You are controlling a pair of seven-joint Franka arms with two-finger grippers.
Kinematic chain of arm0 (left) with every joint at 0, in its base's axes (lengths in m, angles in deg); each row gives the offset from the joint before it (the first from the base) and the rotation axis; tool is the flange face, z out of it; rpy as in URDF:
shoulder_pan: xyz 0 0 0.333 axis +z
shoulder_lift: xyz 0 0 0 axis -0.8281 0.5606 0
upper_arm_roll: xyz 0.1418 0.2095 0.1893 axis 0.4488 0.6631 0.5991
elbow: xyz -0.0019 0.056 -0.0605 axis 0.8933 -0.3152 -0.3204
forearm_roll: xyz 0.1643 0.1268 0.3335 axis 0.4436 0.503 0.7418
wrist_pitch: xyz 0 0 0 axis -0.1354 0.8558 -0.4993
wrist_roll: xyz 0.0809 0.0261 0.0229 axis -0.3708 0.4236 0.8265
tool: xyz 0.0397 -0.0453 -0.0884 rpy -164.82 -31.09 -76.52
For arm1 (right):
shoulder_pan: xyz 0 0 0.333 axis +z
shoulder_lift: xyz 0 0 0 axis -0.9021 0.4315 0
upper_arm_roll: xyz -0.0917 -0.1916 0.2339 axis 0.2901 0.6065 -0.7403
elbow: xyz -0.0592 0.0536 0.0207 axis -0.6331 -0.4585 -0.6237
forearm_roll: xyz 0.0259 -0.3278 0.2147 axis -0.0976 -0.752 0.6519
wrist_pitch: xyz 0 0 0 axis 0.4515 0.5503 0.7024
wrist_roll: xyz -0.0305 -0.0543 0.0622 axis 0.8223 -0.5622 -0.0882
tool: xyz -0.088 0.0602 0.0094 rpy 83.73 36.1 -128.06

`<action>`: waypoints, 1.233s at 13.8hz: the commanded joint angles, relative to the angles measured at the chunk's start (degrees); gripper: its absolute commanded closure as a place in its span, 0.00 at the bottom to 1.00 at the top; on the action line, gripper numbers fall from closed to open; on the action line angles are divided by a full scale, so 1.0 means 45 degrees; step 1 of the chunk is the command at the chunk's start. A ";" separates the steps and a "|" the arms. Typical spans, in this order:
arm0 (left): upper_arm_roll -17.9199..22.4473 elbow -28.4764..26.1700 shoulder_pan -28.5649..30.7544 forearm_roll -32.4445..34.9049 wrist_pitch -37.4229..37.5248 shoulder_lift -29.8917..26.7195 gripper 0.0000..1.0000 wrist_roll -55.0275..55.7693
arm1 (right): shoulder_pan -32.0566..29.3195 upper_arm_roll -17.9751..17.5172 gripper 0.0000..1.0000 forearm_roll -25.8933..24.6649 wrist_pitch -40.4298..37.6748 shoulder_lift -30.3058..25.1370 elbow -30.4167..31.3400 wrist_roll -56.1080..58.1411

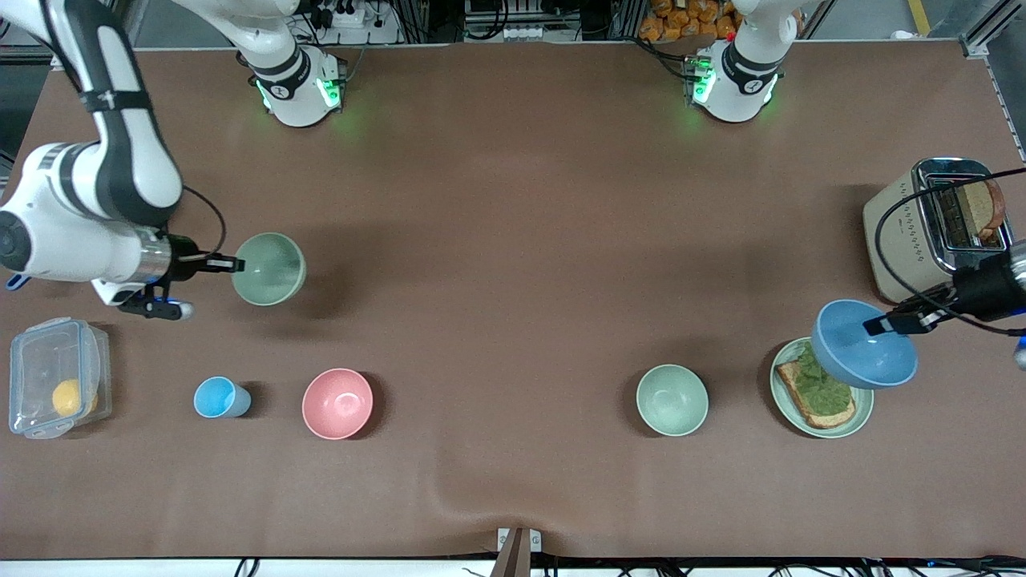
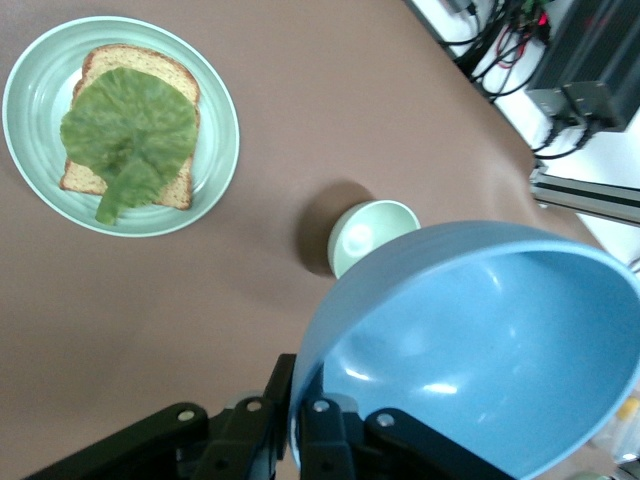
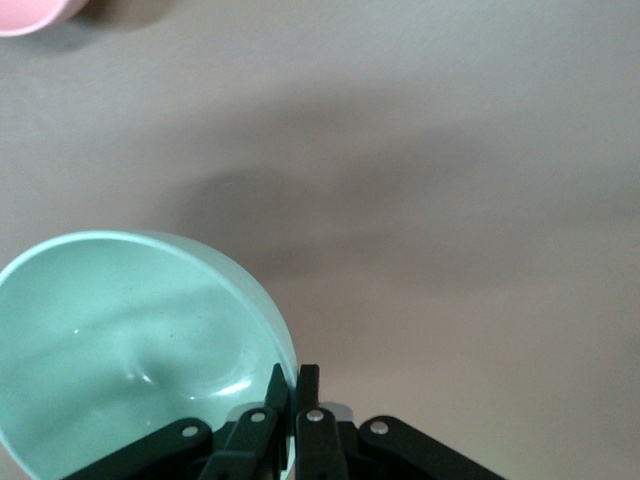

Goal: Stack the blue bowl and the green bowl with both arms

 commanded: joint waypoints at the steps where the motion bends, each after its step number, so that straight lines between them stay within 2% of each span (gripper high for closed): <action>1: -0.0059 -0.0253 0.0167 -0.0476 0.0609 -0.0613 1.00 0.0215 | 0.1278 0.0076 1.00 0.0174 -0.0057 -0.0597 0.0403 -0.2147; 6: -0.0078 -0.0234 0.0616 -0.1803 0.0960 -0.0887 1.00 0.0196 | 0.4092 0.0076 1.00 0.0174 0.0760 -0.0696 0.0615 -0.6426; 9: -0.0059 -0.0234 0.0616 -0.1980 0.0981 -0.0907 1.00 0.0196 | 0.5380 0.0057 1.00 0.0193 0.1990 -0.0715 0.1202 -0.8359; 12: -0.0059 -0.0234 0.0694 -0.2097 0.0981 -0.0907 1.00 0.0177 | 0.7293 0.0076 1.00 0.0213 0.3745 -0.0657 0.1806 -1.1133; 17: -0.0078 -0.0292 0.0675 -0.2136 0.0981 -0.0887 1.00 0.0099 | 0.9032 0.0076 1.00 0.0193 0.6127 -0.0150 0.2509 -1.3339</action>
